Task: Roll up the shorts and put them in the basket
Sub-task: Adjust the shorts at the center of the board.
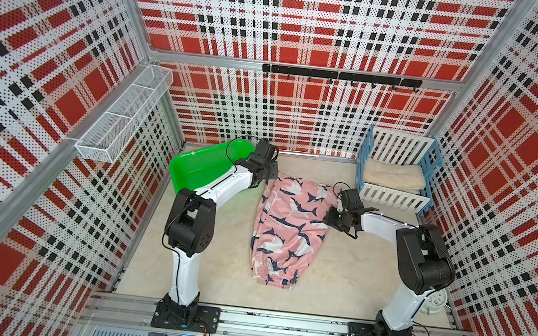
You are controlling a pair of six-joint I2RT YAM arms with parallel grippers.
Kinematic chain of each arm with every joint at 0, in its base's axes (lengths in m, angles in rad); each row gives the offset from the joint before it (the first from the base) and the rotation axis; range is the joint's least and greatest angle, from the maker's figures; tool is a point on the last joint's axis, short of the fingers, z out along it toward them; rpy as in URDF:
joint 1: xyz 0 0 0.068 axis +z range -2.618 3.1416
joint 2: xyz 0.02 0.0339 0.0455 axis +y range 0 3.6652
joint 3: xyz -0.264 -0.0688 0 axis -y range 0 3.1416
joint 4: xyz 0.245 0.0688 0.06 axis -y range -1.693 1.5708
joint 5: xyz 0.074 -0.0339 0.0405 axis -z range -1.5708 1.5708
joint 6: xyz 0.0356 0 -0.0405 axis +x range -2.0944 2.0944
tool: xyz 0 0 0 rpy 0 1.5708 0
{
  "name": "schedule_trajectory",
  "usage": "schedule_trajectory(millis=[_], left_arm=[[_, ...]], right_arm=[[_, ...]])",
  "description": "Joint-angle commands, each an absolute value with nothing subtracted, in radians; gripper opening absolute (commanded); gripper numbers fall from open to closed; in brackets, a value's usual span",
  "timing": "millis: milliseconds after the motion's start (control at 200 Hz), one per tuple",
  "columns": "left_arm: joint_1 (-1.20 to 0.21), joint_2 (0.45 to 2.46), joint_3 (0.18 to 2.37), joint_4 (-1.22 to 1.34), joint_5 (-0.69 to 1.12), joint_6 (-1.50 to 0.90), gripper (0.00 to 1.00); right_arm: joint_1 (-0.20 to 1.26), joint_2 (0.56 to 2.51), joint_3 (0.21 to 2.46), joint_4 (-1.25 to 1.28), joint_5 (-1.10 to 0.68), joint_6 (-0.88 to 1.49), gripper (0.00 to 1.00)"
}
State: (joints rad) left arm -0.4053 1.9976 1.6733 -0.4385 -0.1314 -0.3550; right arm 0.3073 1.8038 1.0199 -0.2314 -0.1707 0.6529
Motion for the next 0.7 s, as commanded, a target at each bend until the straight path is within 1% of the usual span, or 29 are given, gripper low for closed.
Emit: schedule_trajectory(millis=[0, 10, 125, 306, 331, 376, 406, 456, 486, 556, 691], left_arm=[[-0.42, 2.047, 1.724, -0.459, -0.119, -0.331, 0.49], [-0.421, 2.053, 1.728, -0.462, -0.12, -0.33, 0.49], [-0.438, 2.118, 1.78, -0.478, -0.105, -0.33, 0.48], [-0.47, 2.255, 1.91, -0.491, -0.007, -0.329, 0.47], [-0.474, 2.275, 1.934, -0.491, 0.01, -0.326, 0.47], [-0.489, 2.306, 1.976, -0.491, 0.028, -0.322, 0.47], [-0.496, 2.326, 2.003, -0.491, 0.036, -0.318, 0.47], [-0.505, 2.361, 2.047, -0.491, 0.052, -0.32, 0.47], [-0.505, 2.385, 2.071, -0.491, 0.069, -0.325, 0.47], [-0.498, 2.437, 2.116, -0.491, 0.112, -0.337, 0.47], [-0.493, 2.487, 2.148, -0.491, 0.137, -0.343, 0.47]], right_arm=[[0.288, 1.731, 0.992, -0.209, -0.115, 0.657, 0.02], [0.284, 1.724, 0.991, -0.214, -0.111, 0.654, 0.0], [0.243, 1.661, 0.959, -0.266, -0.081, 0.613, 0.0], [0.21, 1.608, 0.919, -0.301, -0.089, 0.571, 0.01], [0.21, 1.605, 0.919, -0.304, -0.092, 0.569, 0.06], [0.21, 1.603, 0.919, -0.304, -0.106, 0.567, 0.21], [0.21, 1.599, 0.919, -0.306, -0.111, 0.569, 0.3], [0.21, 1.594, 0.915, -0.309, -0.112, 0.571, 0.4], [0.21, 1.588, 0.917, -0.313, -0.11, 0.572, 0.44], [0.21, 1.573, 0.917, -0.325, -0.099, 0.57, 0.49], [0.21, 1.542, 0.917, -0.348, -0.084, 0.56, 0.49]])
